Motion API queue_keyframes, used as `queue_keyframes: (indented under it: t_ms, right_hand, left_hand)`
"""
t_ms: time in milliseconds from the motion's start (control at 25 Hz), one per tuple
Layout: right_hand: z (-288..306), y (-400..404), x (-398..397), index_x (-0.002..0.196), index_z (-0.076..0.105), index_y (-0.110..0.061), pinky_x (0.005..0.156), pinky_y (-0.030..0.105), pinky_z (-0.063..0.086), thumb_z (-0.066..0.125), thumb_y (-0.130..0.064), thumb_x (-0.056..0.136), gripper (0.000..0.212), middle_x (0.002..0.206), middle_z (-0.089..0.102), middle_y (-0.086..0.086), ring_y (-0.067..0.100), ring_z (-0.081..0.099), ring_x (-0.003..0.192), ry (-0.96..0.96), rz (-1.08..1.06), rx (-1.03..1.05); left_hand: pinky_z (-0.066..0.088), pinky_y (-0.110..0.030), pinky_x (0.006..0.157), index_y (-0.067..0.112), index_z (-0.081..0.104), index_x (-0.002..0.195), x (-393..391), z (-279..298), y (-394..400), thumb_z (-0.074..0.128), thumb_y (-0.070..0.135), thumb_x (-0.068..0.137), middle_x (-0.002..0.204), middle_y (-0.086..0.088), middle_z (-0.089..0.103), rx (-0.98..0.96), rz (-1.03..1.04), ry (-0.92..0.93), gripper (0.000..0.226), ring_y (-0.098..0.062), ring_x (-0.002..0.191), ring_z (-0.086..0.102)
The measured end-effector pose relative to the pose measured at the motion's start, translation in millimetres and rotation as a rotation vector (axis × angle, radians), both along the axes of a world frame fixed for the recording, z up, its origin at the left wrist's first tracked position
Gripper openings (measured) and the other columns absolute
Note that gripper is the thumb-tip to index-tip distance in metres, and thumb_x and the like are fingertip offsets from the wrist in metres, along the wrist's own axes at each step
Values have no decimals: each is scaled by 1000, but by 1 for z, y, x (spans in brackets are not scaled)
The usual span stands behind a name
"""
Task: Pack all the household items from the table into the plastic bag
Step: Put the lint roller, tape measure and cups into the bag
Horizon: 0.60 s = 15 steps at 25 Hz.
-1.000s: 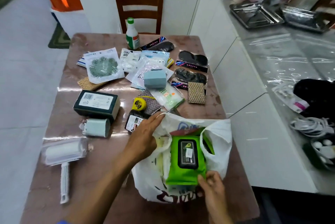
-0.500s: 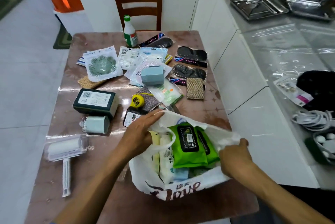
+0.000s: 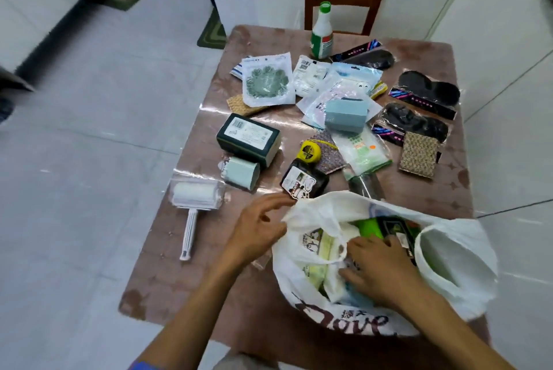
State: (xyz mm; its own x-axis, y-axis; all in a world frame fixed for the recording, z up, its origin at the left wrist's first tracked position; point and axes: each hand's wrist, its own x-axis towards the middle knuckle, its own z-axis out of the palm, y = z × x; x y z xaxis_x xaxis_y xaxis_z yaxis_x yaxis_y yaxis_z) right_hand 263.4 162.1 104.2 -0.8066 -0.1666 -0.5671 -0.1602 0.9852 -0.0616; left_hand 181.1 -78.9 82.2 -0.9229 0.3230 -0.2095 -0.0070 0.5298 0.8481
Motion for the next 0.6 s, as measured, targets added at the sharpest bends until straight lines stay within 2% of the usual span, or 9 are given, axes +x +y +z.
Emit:
queue_keyframes:
  t_ms: [40, 80, 120, 160, 240, 320, 400, 520, 600]
  right_hand:
    - [-1, -2, 1, 104, 57, -24, 86, 43, 34, 36, -50, 89, 36, 108, 60, -5, 25, 56, 106, 82, -9, -85]
    - [-1, -5, 1, 96, 59, -23, 79, 40, 35, 35, -46, 85, 35, 98, 62, -4, 26, 59, 96, 156, -30, -170]
    - [1, -7, 0, 90, 61, -22, 72, 37, 36, 36, -42, 82, 33, 91, 63, -4, 27, 60, 89, 206, -92, -271]
    - [3, -8, 0, 89, 63, -20, 68, 35, 39, 40, -38, 80, 30, 87, 63, -4, 26, 60, 85, 232, -177, -393]
    - [9, -11, 4, 96, 69, -17, 69, 35, 45, 52, -26, 83, 23, 91, 64, -3, 24, 59, 86, 236, -351, -530]
    - [10, -11, 11, 104, 73, -18, 75, 36, 50, 62, -15, 85, 22, 99, 68, 2, 24, 63, 90, 240, -455, -550]
    - [9, -10, 15, 105, 75, -20, 77, 32, 50, 64, -12, 87, 23, 103, 72, 2, 22, 67, 92, 267, -518, -560]
    - [14, -9, 15, 91, 76, -19, 66, 28, 49, 65, -10, 87, 15, 86, 75, -4, 13, 69, 79, 370, -684, -601]
    - [25, -4, 15, 87, 72, -26, 66, 34, 55, 64, -9, 88, 18, 80, 72, -10, 7, 67, 72, 512, -884, -676]
  left_hand:
    - [46, -24, 85, 23, 69, 113, -3, -10, -20, 61, 19, 70, 120, 7, 66, 12, 170, -31, 44, -12, 112, 59]
    - [47, -31, 88, 21, 66, 115, -5, -24, -41, 64, 24, 71, 120, 2, 66, -96, 339, -34, 44, -20, 112, 59]
    - [47, -38, 91, 17, 60, 122, -5, -38, -62, 67, 27, 71, 123, -6, 63, -298, 478, -52, 52, -29, 114, 57]
    - [46, -45, 94, 12, 52, 129, -2, -56, -85, 68, 30, 72, 127, -15, 59, -485, 564, -102, 62, -37, 116, 55]
    - [48, -52, 93, 5, 45, 134, 6, -88, -120, 70, 34, 73, 128, -26, 56, -625, 611, -293, 73, -45, 114, 55]
    - [52, -50, 84, 7, 56, 118, 11, -112, -140, 69, 37, 71, 111, -25, 65, -564, 602, -378, 57, -42, 97, 63]
    - [53, -47, 75, 10, 59, 100, 12, -114, -139, 67, 34, 76, 92, -20, 69, -456, 614, -382, 35, -37, 83, 66]
    - [53, -46, 72, 6, 58, 97, 10, -94, -113, 66, 19, 89, 86, -15, 65, -159, 750, -330, 18, -37, 83, 65]
    - [51, -41, 69, 7, 58, 101, 8, -67, -96, 63, 18, 92, 85, -10, 61, 7, 803, -263, 15, -35, 84, 63]
